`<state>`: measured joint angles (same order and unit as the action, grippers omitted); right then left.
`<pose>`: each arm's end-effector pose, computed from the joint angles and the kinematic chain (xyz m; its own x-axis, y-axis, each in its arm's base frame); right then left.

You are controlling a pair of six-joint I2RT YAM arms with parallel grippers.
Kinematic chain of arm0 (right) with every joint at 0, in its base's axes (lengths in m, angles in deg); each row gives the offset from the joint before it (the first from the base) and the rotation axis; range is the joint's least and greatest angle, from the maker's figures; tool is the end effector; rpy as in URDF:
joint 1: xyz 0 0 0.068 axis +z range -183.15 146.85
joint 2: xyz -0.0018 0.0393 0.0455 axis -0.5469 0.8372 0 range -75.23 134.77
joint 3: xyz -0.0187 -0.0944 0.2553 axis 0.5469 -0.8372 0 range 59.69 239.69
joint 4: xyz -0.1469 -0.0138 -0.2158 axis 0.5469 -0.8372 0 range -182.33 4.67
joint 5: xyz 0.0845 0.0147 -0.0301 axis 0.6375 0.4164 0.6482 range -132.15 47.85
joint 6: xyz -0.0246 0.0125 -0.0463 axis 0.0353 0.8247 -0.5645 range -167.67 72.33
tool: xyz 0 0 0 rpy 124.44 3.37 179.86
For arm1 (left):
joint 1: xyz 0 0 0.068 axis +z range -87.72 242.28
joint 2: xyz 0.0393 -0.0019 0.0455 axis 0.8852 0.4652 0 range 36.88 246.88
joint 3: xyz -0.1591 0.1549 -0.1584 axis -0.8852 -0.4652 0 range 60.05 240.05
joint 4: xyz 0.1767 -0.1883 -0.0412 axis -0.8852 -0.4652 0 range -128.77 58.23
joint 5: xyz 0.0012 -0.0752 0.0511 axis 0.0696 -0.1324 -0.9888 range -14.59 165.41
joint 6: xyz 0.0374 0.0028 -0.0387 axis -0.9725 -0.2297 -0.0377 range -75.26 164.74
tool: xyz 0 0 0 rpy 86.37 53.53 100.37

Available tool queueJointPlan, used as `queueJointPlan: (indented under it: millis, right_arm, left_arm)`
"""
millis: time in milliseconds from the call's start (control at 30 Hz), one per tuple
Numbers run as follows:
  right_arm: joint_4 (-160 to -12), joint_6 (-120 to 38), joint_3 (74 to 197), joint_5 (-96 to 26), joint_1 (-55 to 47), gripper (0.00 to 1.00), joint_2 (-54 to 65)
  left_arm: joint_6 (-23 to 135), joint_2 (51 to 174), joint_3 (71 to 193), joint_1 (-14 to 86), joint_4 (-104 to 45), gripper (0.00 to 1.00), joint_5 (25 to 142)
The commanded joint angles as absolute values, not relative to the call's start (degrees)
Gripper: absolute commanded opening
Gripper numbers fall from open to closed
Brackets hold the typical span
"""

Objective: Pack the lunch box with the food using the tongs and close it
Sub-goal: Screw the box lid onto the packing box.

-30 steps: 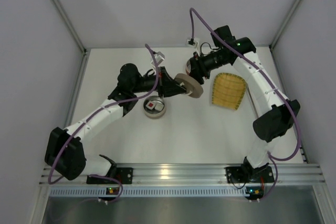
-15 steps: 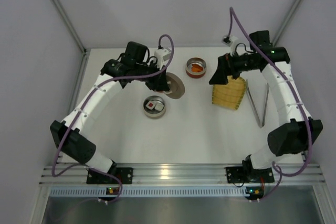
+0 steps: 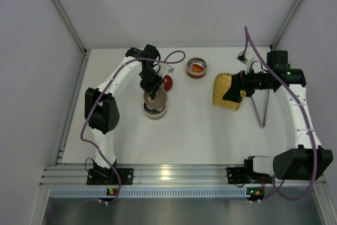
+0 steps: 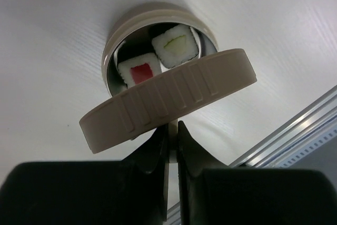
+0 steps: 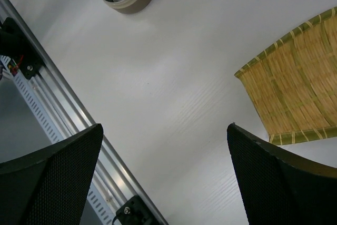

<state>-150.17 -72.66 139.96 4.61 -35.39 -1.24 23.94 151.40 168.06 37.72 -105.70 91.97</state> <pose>0.2362 0.0167 0.3698 -0.6236 -0.2653 -0.7354 -0.6801 0.6479 0.3429 0.3575 -0.1745 0.2789 -0.6817 0.6858 -0.2551 0.7312 0.6510 -0.2038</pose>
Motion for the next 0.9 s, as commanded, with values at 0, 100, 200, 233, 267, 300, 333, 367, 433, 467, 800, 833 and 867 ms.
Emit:
queueJointPlan:
  millis: [0, 100, 200, 233, 267, 300, 333, 367, 433, 467, 800, 833, 867]
  right_arm:
    - [-151.16, -76.76, 138.45, 5.75, -36.4, 0.99, -3.51]
    - [-151.34, -77.46, 137.22, 6.1, -36.76, 0.99, -3.69]
    - [-151.08, -77.55, 136.42, 6.89, -36.84, 0.99, -3.34]
    - [-151.07, -77.46, 136.25, 7.41, -36.84, 0.99, -3.25]
    - [-151.07, -77.46, 136.07, 7.68, -36.84, 0.99, -3.16]
    - [-150.9, -77.46, 135.81, 7.77, -36.84, 0.99, -2.99]
    - [-150.9, -77.46, 135.72, 7.94, -36.84, 0.99, -3.08]
    - [-150.81, -77.46, 135.11, 7.94, -36.76, 0.99, -3.08]
    - [-150.55, -77.46, 134.4, 8.21, -36.84, 0.99, -3.43]
    - [-150.46, -77.46, 133.79, 8.21, -36.84, 0.99, -3.6]
    - [-150.28, -77.29, 132.73, 8.91, -36.93, 0.99, -5.09]
    - [-150.46, -77.29, 132.73, 9.0, -36.85, 0.99, -5.27]
    - [-150.37, -77.2, 132.56, 9.09, -36.93, 0.99, -5.45]
  left_arm:
    - [20.13, 150.7, 167.29, 38.11, -118.26, 0.0, 85.52]
    - [18.64, 150.0, 164.3, 38.2, -118.34, 0.0, 84.47]
    - [17.85, 148.51, 162.27, 38.2, -118.34, 0.0, 83.76]
    - [17.76, 148.15, 161.83, 38.11, -118.26, 0.0, 83.94]
    - [17.58, 147.8, 161.13, 38.11, -118.26, 0.0, 84.2]
    - [17.14, 147.19, 160.69, 38.2, -118.34, 0.0, 84.37]
    - [17.14, 146.92, 160.43, 38.11, -118.34, 0.0, 84.29]
    - [17.05, 146.57, 160.08, 38.2, -118.26, 0.0, 84.38]
    - [17.14, 145.43, 160.07, 38.2, -118.26, 0.0, 84.46]
    - [17.23, 144.99, 160.77, 38.11, -118.26, 0.0, 84.2]
    - [18.02, 137.09, 164.47, 38.11, -118.34, 0.0, 79.55]
    - [17.58, 136.38, 161.86, 38.11, -118.26, 0.0, 79.63]
    - [16.97, 134.89, 160.35, 38.11, -118.26, 0.0, 79.72]
